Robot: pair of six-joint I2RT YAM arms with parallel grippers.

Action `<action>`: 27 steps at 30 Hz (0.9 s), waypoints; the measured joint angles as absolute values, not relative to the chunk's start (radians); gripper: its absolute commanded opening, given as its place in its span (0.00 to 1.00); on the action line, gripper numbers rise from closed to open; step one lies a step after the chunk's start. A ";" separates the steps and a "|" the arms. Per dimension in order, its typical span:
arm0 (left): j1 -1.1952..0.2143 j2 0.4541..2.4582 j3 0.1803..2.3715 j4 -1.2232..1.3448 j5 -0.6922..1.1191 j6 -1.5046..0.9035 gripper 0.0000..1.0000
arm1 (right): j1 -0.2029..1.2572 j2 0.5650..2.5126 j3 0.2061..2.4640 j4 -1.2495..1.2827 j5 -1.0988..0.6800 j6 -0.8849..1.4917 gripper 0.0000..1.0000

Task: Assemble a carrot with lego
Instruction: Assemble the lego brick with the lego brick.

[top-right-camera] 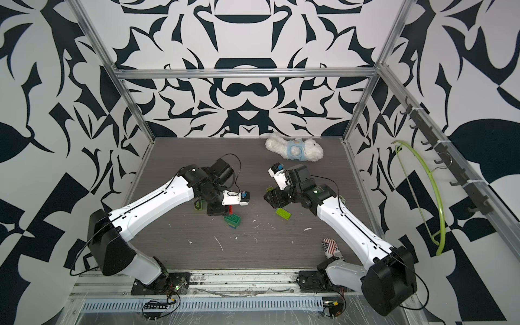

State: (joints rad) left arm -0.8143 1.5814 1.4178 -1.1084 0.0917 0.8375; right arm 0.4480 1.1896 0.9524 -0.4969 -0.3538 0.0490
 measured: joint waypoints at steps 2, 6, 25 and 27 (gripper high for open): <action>-0.834 1.599 1.418 -1.112 0.107 0.886 0.08 | 0.445 1.190 0.949 -0.497 -0.352 0.049 0.69; -0.849 1.669 1.443 -1.143 0.127 0.964 0.06 | 0.442 1.190 0.943 -0.499 -0.347 0.049 0.69; -0.849 1.785 1.507 -1.149 0.087 1.145 0.02 | 0.440 1.193 0.931 -0.504 -0.344 0.049 0.68; -0.849 1.797 1.531 -1.150 0.087 1.153 0.02 | 0.440 1.193 0.930 -0.505 -0.344 0.049 0.68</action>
